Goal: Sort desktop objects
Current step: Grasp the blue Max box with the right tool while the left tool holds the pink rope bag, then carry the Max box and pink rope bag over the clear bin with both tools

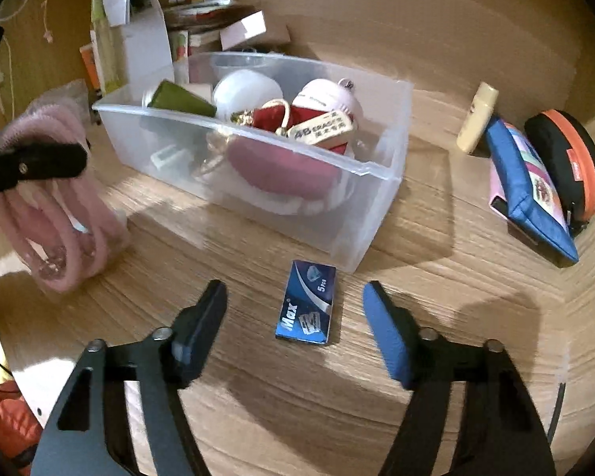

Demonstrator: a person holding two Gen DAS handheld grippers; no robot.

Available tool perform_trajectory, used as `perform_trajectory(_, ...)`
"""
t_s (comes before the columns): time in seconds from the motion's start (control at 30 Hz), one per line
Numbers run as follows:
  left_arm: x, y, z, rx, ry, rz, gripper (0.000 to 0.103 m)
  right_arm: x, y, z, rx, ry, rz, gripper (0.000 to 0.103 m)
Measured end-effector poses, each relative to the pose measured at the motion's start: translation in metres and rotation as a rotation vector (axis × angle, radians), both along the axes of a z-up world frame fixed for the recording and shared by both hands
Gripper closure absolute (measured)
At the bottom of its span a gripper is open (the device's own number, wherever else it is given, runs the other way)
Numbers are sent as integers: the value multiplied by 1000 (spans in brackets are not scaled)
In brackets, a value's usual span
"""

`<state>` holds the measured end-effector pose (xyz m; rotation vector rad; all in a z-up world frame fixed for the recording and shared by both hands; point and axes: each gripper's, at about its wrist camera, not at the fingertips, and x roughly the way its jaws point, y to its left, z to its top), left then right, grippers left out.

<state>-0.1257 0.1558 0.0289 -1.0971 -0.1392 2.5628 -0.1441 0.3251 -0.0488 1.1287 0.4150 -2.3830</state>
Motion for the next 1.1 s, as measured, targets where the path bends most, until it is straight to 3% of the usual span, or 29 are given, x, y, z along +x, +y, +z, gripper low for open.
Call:
perform_trajectory(0.3,4,-14,27,54,82,41,82,-2,-5,-9,-38,-55,-12,78)
perform_trajectory(0.57,1,-26,43,90,130,76,82,17,-19,-1,-86,-35,35,78)
perform_trajectory(0.8,-2,-29,57,78,169,91,82,32,-27,39,-156,55,93,78)
perform_trajectory(1.1,-13,-28,69,51,202,111,82,21,-37,78,-205,142,99,78)
